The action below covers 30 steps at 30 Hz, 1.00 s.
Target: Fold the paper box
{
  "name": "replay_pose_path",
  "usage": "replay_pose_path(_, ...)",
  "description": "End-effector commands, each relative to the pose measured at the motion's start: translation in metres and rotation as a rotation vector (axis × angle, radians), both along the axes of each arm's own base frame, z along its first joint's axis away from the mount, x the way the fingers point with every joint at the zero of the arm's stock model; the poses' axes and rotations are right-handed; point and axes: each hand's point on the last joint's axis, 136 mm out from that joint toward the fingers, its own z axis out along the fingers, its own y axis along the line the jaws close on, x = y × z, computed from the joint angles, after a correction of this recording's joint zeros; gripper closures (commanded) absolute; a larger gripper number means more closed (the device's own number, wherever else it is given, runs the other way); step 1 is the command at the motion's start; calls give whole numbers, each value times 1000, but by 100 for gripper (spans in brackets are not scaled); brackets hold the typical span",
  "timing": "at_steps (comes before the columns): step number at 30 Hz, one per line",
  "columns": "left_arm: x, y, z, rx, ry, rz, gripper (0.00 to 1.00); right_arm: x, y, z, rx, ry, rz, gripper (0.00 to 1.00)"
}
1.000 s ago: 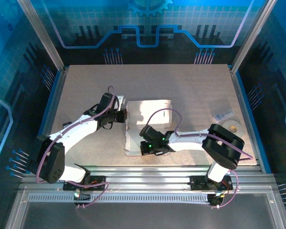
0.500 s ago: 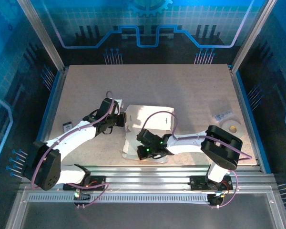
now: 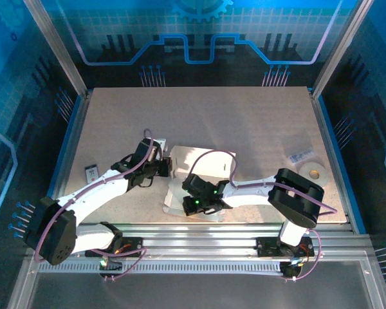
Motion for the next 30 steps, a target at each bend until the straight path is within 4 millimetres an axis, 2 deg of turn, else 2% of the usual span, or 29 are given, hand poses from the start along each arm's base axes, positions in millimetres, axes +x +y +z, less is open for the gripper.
replay_pose_path(1, -46, 18, -51, 97, 218, 9, 97, 15, -3, -6, -45, -47, -47, 96)
replay_pose_path(7, -52, 28, -60, 152, 238, 36, 98, 20, -6, -6, -53, -56, -42, 96)
replay_pose_path(13, -60, 30, -68, 157, 268, 51, 97, 21, -9, -7, -65, -61, -41, 96)
replay_pose_path(17, -61, 26, -67, 129, 279, 55, 98, 22, -12, -11, -85, -67, -43, 96)
replay_pose_path(19, -61, 22, -67, 107, 287, 54, 98, 27, -4, -4, -70, -80, -43, 96)
replay_pose_path(25, -63, 20, -72, 118, 314, 54, 98, 28, 1, 0, -57, -87, -30, 96)
replay_pose_path(30, -60, 13, -68, 98, 321, 47, 98, 30, 2, 1, -55, -88, -15, 96)
